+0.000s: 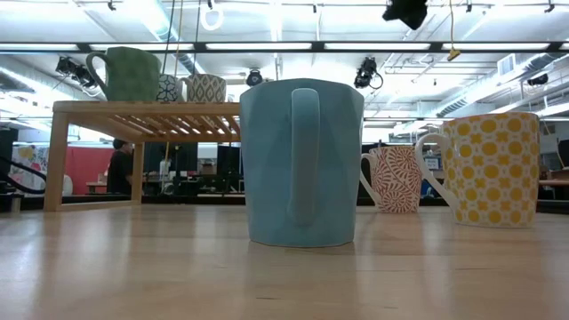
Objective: Place coffee mugs
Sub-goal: Put the blue mug on the shelf
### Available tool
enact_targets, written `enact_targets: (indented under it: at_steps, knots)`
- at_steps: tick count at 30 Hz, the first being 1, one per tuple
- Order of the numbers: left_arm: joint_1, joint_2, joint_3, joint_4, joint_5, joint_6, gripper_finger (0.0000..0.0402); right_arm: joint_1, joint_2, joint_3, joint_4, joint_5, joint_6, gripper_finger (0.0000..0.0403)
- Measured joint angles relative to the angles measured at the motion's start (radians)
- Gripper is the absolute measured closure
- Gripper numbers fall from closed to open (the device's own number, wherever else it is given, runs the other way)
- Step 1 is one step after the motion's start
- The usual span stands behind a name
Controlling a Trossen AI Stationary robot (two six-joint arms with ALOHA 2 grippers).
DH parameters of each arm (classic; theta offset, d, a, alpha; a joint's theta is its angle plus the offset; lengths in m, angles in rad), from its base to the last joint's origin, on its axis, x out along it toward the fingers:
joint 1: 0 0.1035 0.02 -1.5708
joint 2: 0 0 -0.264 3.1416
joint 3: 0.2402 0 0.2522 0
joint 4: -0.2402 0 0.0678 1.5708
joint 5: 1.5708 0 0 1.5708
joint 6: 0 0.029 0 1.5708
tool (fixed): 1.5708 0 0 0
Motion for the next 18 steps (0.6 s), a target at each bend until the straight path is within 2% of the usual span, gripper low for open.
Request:
enact_targets:
  at_steps: [5,13,18]
  knots:
    - [-0.090,0.152,0.000,0.100,-0.003,-0.121,0.0247,0.062,0.000,0.000,0.000,0.000,0.000,0.0233]
    - [-0.213,0.353,-0.001,0.294,0.012,-0.411,0.0247,0.119,0.000,0.000,0.000,0.000,0.000,0.0233]
    - [-0.269,0.447,0.046,0.309,0.064,-0.618,0.0247,0.132,0.000,0.000,-0.001,0.000,-0.001,0.0233]
